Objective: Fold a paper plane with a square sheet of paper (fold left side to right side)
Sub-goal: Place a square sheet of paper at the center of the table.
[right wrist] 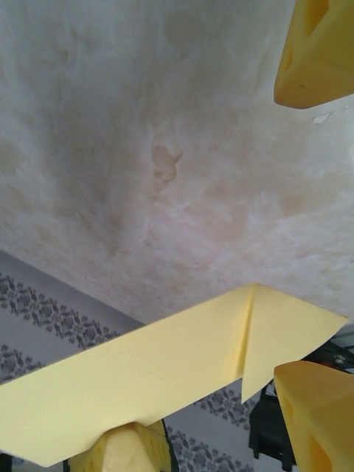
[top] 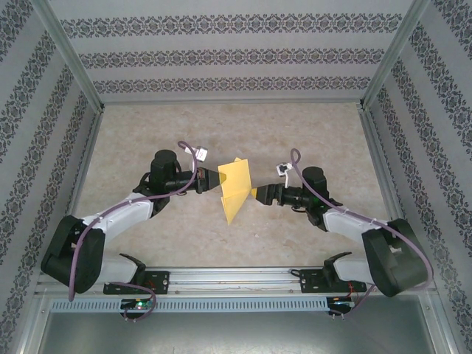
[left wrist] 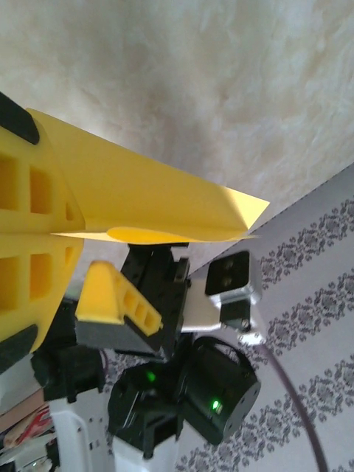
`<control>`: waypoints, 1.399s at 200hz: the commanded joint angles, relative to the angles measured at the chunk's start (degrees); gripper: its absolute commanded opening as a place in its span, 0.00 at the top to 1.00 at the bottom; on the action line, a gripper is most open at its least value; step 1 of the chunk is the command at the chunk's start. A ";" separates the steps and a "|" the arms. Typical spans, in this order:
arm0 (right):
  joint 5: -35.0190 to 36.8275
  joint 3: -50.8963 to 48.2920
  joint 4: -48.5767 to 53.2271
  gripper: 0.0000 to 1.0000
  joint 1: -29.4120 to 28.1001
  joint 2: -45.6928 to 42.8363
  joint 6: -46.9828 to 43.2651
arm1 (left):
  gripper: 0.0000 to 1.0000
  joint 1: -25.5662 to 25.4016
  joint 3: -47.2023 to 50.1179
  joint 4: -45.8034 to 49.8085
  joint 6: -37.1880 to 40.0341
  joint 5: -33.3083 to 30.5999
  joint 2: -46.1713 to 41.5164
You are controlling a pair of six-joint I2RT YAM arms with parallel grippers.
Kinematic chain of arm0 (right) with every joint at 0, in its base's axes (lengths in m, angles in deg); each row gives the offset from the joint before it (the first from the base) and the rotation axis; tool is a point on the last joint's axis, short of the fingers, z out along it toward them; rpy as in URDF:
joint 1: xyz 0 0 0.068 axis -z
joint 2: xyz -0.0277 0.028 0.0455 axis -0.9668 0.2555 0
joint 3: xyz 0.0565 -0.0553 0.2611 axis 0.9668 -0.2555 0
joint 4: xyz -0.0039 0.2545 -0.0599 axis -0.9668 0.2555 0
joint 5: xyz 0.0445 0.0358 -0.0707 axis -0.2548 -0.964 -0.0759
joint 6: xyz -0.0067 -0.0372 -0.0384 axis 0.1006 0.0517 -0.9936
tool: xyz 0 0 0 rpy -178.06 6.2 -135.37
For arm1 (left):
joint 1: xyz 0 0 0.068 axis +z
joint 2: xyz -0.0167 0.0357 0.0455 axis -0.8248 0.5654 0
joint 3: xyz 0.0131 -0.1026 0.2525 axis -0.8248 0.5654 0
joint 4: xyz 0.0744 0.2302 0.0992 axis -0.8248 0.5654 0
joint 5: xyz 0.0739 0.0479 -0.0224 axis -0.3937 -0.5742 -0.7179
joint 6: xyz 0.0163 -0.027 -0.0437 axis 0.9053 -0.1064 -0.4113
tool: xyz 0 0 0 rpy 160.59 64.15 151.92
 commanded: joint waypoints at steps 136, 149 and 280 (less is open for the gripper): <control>-12.15 10.72 -15.17 0.53 -1.87 12.13 5.40 | 1.00 0.52 -2.03 12.60 5.95 -1.21 0.31; -11.93 11.33 -14.63 0.56 -1.81 12.64 5.32 | 1.00 0.51 -1.87 12.25 5.92 -1.14 0.62; -2.88 16.66 0.47 1.00 -1.83 26.05 4.73 | 0.61 0.52 -3.36 29.40 14.44 -20.61 -1.84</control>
